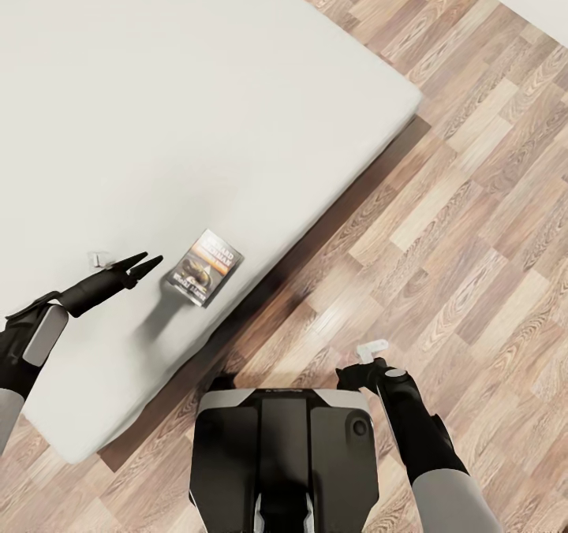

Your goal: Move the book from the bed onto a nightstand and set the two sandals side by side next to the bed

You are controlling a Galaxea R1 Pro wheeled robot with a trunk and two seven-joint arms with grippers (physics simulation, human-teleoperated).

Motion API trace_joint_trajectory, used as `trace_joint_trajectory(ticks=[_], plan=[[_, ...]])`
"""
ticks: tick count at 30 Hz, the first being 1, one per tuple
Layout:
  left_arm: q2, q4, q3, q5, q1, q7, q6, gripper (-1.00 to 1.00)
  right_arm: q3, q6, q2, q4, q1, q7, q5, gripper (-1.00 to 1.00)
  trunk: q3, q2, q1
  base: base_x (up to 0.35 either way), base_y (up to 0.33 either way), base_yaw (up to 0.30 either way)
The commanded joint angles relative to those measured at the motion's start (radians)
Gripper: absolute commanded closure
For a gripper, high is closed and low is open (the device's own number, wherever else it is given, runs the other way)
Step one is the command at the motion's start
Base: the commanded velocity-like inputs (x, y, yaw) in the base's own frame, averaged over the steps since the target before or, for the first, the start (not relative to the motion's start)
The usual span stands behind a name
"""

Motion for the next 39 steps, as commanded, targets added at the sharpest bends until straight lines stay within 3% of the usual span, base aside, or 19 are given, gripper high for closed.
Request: trace_joint_trajectory(ticks=[1, 39], plan=[[0.0, 0.0, 0.0, 0.008, 0.0, -0.003, 0.01, -1.0, -0.004, 0.003, 0.001, -0.001, 0.0, 0.01, 0.011, -1.0, -0.003, -0.002, 0.001, 0.0, 0.0, 0.0], [0.0, 0.019, 0.001, 0.009, -0.001, -0.017, 0.012, -1.0, -0.004, 0.002, 0.001, 0.0, 0.0, 0.01, 0.012, -1.0, -0.065, -0.002, 0.001, 0.0, 0.0, 0.0]])
